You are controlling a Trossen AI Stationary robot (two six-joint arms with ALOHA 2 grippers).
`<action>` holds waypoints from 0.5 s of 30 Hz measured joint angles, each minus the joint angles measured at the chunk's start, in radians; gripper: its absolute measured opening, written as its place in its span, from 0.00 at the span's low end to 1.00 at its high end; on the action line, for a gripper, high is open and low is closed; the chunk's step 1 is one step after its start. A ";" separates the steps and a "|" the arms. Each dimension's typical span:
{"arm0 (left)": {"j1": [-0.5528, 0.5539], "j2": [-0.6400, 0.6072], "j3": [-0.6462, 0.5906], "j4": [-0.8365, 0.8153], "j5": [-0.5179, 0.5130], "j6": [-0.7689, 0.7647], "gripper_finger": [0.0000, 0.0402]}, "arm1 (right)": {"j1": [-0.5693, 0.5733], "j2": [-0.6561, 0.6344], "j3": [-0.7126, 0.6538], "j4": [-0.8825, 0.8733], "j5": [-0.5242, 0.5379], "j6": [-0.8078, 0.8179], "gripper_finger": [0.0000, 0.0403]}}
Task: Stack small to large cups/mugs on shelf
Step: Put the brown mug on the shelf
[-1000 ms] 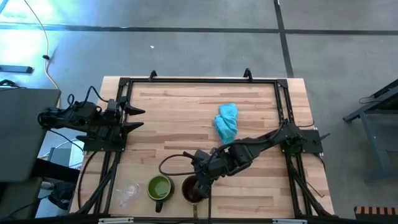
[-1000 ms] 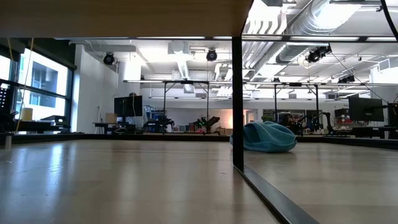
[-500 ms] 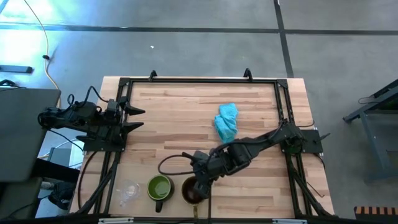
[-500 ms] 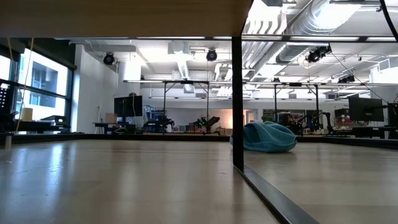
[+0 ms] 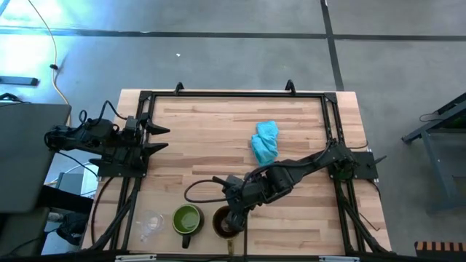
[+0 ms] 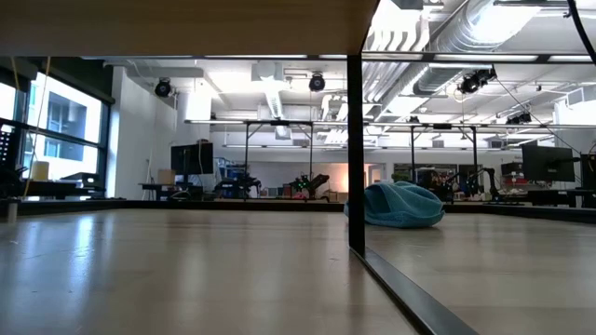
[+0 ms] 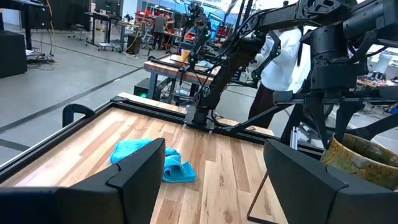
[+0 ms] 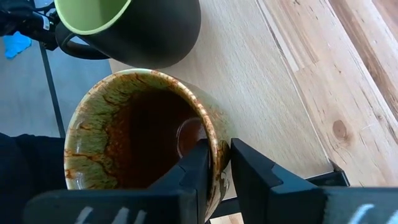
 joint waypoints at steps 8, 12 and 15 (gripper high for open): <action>0.000 0.000 0.000 0.000 0.000 0.000 0.65 | -0.005 0.000 0.000 -0.003 -0.002 0.003 0.16; 0.000 0.000 0.000 0.000 0.000 0.000 0.65 | -0.008 -0.001 0.000 -0.013 -0.002 0.022 0.18; 0.000 0.000 0.000 0.000 0.000 0.000 0.65 | -0.009 -0.002 0.000 -0.021 -0.002 0.031 0.19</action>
